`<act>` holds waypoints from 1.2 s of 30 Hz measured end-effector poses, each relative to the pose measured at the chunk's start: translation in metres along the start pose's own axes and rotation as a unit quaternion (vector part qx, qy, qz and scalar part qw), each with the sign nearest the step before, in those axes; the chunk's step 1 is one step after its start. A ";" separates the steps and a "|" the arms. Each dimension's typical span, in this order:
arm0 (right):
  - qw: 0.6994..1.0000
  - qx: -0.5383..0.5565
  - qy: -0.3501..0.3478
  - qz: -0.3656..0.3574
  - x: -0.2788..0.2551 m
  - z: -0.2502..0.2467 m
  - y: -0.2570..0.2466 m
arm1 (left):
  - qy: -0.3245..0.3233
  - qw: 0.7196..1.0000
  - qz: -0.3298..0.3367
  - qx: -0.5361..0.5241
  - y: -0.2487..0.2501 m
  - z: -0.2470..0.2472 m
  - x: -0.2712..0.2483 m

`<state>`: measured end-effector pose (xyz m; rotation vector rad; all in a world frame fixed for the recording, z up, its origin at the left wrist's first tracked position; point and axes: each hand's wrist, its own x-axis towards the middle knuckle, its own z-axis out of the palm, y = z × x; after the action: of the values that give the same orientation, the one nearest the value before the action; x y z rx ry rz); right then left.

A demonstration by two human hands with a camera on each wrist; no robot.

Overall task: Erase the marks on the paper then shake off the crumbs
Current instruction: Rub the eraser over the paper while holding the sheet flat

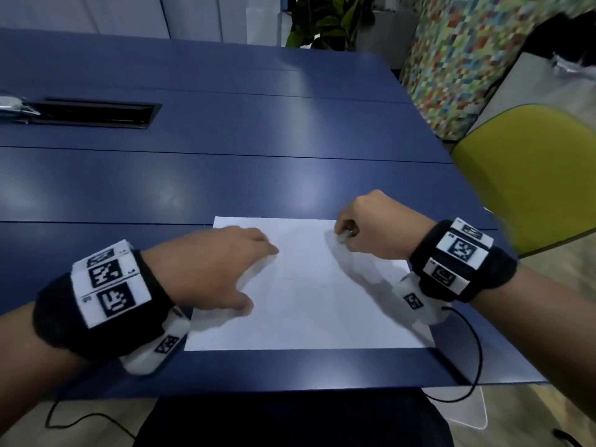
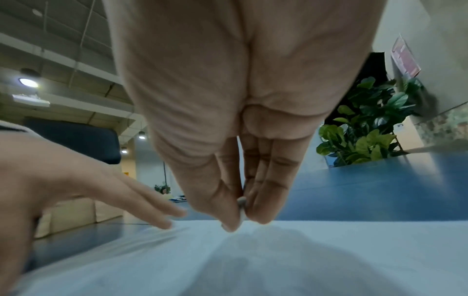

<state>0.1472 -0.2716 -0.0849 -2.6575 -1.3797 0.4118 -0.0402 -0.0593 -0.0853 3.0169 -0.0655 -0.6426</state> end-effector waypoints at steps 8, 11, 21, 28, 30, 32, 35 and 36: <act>0.995 0.027 -0.013 -0.096 0.002 0.027 -0.045 | -0.092 0.996 -0.003 -0.013 -0.026 0.011 0.028; 0.996 0.030 -0.007 -0.084 0.008 0.028 -0.042 | -0.087 0.996 -0.008 -0.008 -0.023 0.010 0.026; 0.992 0.052 -0.019 -0.111 0.007 0.024 -0.048 | -0.081 0.997 -0.014 0.008 -0.020 0.008 0.024; 0.990 0.045 -0.041 -0.130 -0.002 0.024 -0.054 | -0.074 0.997 -0.014 0.006 -0.018 0.007 0.023; 0.993 0.050 -0.030 -0.106 0.002 0.022 -0.049 | -0.070 0.997 -0.014 0.003 -0.019 0.009 0.024; 0.994 0.045 -0.024 -0.098 0.002 0.022 -0.048 | -0.067 0.998 -0.013 0.003 -0.019 0.010 0.024; 0.992 0.033 -0.038 -0.117 -0.005 0.025 -0.055 | -0.063 0.998 -0.011 0.000 -0.018 0.009 0.023; 0.991 0.037 -0.044 -0.120 -0.006 0.025 -0.056 | -0.061 0.998 -0.011 0.000 -0.017 0.009 0.023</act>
<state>0.0925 -0.2443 -0.0947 -2.4023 -1.6521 0.5445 -0.0228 -0.0438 -0.1041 2.9786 -0.0383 -0.8282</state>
